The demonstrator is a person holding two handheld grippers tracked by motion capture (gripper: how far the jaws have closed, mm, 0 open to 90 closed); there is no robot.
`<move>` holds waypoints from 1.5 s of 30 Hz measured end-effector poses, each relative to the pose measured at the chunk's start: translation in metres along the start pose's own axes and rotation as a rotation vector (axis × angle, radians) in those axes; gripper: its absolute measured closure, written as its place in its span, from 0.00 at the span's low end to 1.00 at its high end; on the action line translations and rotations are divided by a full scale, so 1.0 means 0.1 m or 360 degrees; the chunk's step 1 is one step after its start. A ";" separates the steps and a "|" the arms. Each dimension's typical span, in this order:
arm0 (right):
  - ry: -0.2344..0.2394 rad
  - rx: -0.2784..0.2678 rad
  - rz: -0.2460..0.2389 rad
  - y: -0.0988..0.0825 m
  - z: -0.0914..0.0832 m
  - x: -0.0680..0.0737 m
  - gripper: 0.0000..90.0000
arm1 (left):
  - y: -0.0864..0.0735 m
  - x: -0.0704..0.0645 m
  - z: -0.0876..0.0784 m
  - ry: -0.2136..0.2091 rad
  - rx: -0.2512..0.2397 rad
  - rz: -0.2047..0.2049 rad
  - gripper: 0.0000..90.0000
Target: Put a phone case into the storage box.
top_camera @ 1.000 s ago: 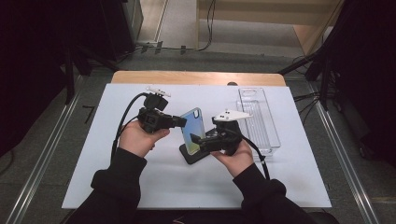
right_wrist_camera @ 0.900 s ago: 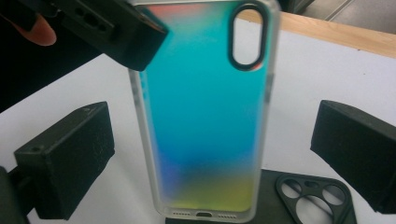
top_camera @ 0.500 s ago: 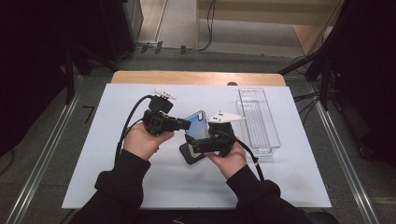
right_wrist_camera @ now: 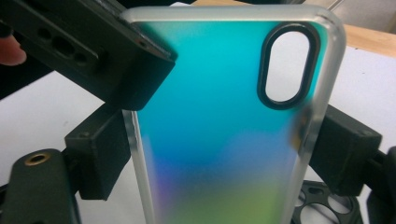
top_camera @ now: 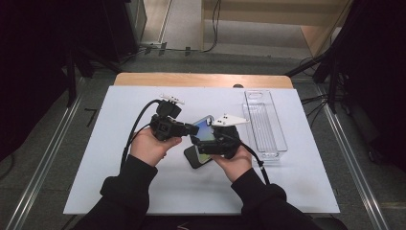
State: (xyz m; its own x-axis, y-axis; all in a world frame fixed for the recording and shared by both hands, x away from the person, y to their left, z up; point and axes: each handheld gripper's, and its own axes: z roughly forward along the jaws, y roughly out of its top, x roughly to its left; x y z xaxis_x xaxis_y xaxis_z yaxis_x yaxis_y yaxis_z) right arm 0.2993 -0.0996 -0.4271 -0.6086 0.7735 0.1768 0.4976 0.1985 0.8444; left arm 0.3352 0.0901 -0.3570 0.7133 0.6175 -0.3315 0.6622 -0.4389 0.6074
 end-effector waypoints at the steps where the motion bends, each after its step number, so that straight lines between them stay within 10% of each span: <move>1: -0.0002 -0.0002 -0.0001 0.00 0.00 0.00 0.16 | 0.00 0.00 0.00 -0.0002 -0.0003 -0.0001 0.90; 16: 0.0004 0.0027 0.0017 0.01 -0.02 -0.07 0.17 | 0.03 0.03 -0.18 -0.0065 -0.0084 -0.0003 0.62; 23: 0.0042 0.0053 0.0032 0.03 -0.05 -0.18 0.17 | -0.02 0.06 -0.27 -0.0183 -0.0156 0.0141 0.34; 45: 0.0166 0.0022 0.0048 0.07 -0.23 -0.45 0.17 | -0.47 0.30 -0.04 -0.0209 -0.0076 0.0332 0.33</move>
State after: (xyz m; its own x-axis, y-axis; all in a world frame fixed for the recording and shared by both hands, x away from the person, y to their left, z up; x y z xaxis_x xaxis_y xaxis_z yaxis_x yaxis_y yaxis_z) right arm 0.3165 -0.1469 -0.4176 -0.6539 0.7125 0.2545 0.5246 0.1847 0.8311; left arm 0.3243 0.1317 -0.3922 0.8593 0.4250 -0.2844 0.4879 -0.5147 0.7050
